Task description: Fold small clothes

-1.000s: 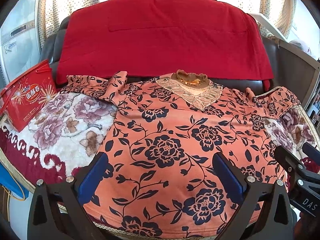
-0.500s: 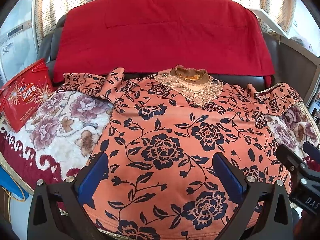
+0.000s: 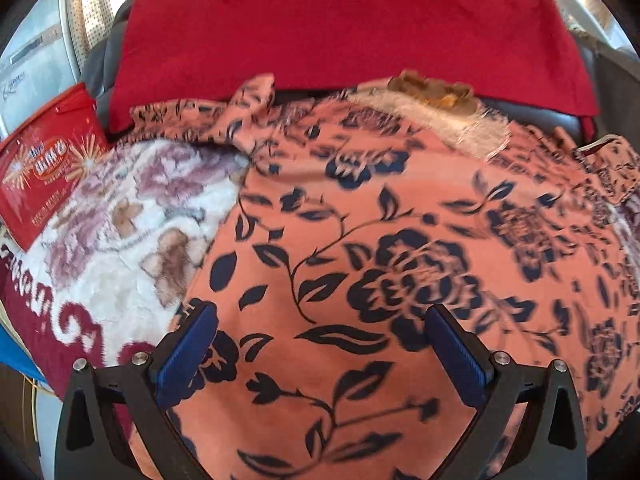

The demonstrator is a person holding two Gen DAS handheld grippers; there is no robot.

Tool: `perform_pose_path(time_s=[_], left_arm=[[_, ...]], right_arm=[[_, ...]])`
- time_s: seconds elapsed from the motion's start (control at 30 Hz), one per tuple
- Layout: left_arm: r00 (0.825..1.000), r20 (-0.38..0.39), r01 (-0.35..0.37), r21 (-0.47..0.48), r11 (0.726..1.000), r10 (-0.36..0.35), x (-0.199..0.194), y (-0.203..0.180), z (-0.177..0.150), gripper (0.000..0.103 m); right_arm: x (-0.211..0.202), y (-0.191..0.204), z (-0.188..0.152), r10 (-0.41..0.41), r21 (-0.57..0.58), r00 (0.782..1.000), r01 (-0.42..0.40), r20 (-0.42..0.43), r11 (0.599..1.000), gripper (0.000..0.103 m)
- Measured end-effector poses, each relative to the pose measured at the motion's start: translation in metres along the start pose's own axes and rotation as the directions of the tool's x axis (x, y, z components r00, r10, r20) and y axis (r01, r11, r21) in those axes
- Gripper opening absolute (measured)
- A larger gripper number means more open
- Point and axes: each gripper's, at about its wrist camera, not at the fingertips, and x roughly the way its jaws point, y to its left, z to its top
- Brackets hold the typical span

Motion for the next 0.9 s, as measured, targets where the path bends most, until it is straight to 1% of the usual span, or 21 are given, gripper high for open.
perform_pose_path(time_s=[0.07, 0.1, 0.13, 0.2, 0.23, 0.27, 0.33, 0.37, 0.43, 0.47, 0.5, 0.53, 0.57, 0.6, 0.63, 0.67, 0.7, 0.73, 0.83, 0.87, 0.9], left_arm=[[0.999, -0.004, 0.032, -0.03, 0.999, -0.032, 0.01, 0.005, -0.005, 0.103], [0.999, 0.003, 0.051, -0.054, 0.997, -0.051, 0.012, 0.009, -0.008, 0.103], [0.997, 0.008, 0.077, -0.083, 0.994, -0.077, 0.014, 0.013, -0.011, 0.103], [0.989, 0.021, 0.145, -0.155, 0.977, -0.143, 0.02, 0.024, -0.017, 0.103], [0.985, 0.033, 0.17, -0.176, 0.97, -0.167, 0.022, 0.028, -0.021, 0.103], [0.984, 0.04, 0.177, -0.171, 0.969, -0.172, 0.022, 0.028, -0.022, 0.103], [0.985, 0.059, 0.171, -0.147, 0.974, -0.164, 0.02, 0.024, -0.024, 0.103], [0.984, 0.07, 0.171, -0.145, 0.975, -0.163, 0.019, 0.023, -0.026, 0.103], [0.982, 0.08, 0.183, -0.146, 0.972, -0.173, 0.02, 0.024, -0.027, 0.103], [0.98, 0.084, 0.192, -0.148, 0.97, -0.181, 0.022, 0.026, -0.027, 0.103], [0.979, 0.086, 0.199, -0.151, 0.968, -0.187, 0.022, 0.027, -0.028, 0.103], [0.978, 0.087, 0.202, -0.151, 0.968, -0.191, 0.022, 0.027, -0.028, 0.103], [0.977, 0.089, 0.203, -0.148, 0.968, -0.191, 0.022, 0.028, -0.028, 0.103], [0.977, 0.093, 0.206, -0.147, 0.967, -0.194, 0.022, 0.028, -0.028, 0.103], [0.976, 0.097, 0.21, -0.147, 0.967, -0.197, 0.022, 0.029, -0.029, 0.103], [0.975, 0.1, 0.213, -0.147, 0.966, -0.2, 0.023, 0.029, -0.029, 0.103], [0.974, 0.103, 0.215, -0.147, 0.965, -0.201, 0.023, 0.029, -0.029, 0.103], [0.974, 0.105, 0.215, -0.148, 0.965, -0.201, 0.023, 0.029, -0.029, 0.103], [0.972, 0.109, 0.222, -0.152, 0.963, -0.207, 0.022, 0.03, -0.029, 0.103], [0.971, 0.11, 0.227, -0.154, 0.962, -0.212, 0.022, 0.031, -0.029, 0.103], [0.97, 0.11, 0.231, -0.155, 0.961, -0.215, 0.022, 0.031, -0.03, 0.103]], right_arm=[[0.004, -0.019, 0.042, -0.054, 0.053, 0.997, 0.05, 0.064, 0.997, 0.066], [0.009, -0.028, 0.066, -0.088, 0.07, 0.992, 0.082, 0.09, 0.994, 0.066], [0.014, -0.035, 0.082, -0.118, 0.082, 0.988, 0.11, 0.098, 0.991, 0.066], [0.029, -0.05, 0.115, -0.167, 0.115, 0.979, 0.154, 0.114, 0.981, 0.066], [0.035, -0.055, 0.124, -0.18, 0.121, 0.976, 0.166, 0.12, 0.979, 0.066], [0.043, -0.06, 0.135, -0.198, 0.122, 0.973, 0.184, 0.122, 0.975, 0.066], [0.064, -0.069, 0.148, -0.24, 0.115, 0.964, 0.228, 0.112, 0.967, 0.066], [0.074, -0.074, 0.157, -0.277, 0.119, 0.955, 0.264, 0.103, 0.957, 0.066], [0.087, -0.086, 0.161, -0.309, 0.146, 0.948, 0.295, 0.082, 0.944, 0.066], [0.092, -0.089, 0.166, -0.315, 0.146, 0.945, 0.301, 0.088, 0.942, 0.061], [0.096, -0.088, 0.168, -0.327, 0.134, 0.941, 0.314, 0.087, 0.94, 0.038], [0.103, -0.085, 0.175, -0.349, 0.113, 0.935, 0.34, 0.061, 0.933, 0.026], [0.106, -0.079, 0.181, -0.363, 0.089, 0.93, 0.357, 0.062, 0.93, 0.009], [0.105, -0.064, 0.179, -0.402, 0.033, 0.913, 0.401, 0.075, 0.916, 0.005], [0.104, -0.041, 0.183, -0.408, -0.042, 0.908, 0.413, 0.096, 0.91, 0.005], [0.1, -0.011, 0.18, -0.369, -0.129, 0.922, 0.382, 0.116, 0.915, 0.005], [0.097, 0.017, 0.177, -0.339, -0.201, 0.931, 0.361, 0.134, 0.911, 0.005], [0.093, 0.038, 0.172, -0.314, -0.246, 0.939, 0.341, 0.144, 0.907, 0.005], [0.074, 0.132, 0.145, -0.144, -0.39, 0.978, 0.194, 0.154, 0.9, 0.005], [0.066, 0.172, 0.127, -0.065, -0.436, 0.989, 0.117, 0.134, 0.892, 0.005], [0.064, 0.196, 0.114, -0.019, -0.461, 0.993, 0.07, 0.114, 0.885, 0.005]])
